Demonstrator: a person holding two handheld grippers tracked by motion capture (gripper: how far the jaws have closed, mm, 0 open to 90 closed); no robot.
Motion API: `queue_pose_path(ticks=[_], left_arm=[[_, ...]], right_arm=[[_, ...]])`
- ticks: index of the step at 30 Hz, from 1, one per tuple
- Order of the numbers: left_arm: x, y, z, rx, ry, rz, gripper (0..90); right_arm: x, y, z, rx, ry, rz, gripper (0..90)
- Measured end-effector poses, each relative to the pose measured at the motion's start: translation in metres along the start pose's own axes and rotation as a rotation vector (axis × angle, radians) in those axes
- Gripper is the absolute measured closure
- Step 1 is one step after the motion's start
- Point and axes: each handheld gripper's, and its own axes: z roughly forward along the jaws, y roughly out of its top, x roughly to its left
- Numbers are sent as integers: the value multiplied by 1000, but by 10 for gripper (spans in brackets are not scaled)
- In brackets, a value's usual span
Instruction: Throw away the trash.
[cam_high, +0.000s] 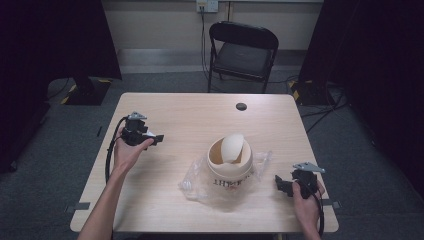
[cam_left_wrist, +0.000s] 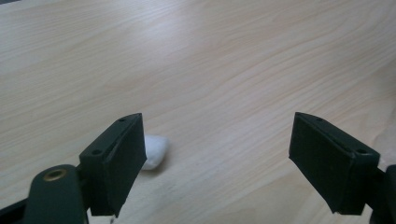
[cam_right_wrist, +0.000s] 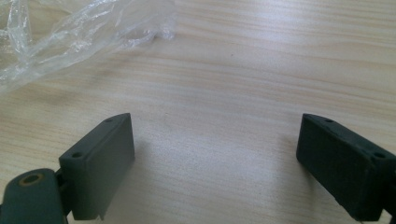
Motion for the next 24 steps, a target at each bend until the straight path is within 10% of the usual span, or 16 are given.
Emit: queue_pose_path(ticks=[14, 24], left_arm=[[41, -17, 23, 47, 25, -139, 265], [40, -19, 39, 86, 77, -107, 392]], right_arm=[[0, 0, 0, 0, -1, 0, 106], [0, 0, 0, 1, -1, 0, 106]])
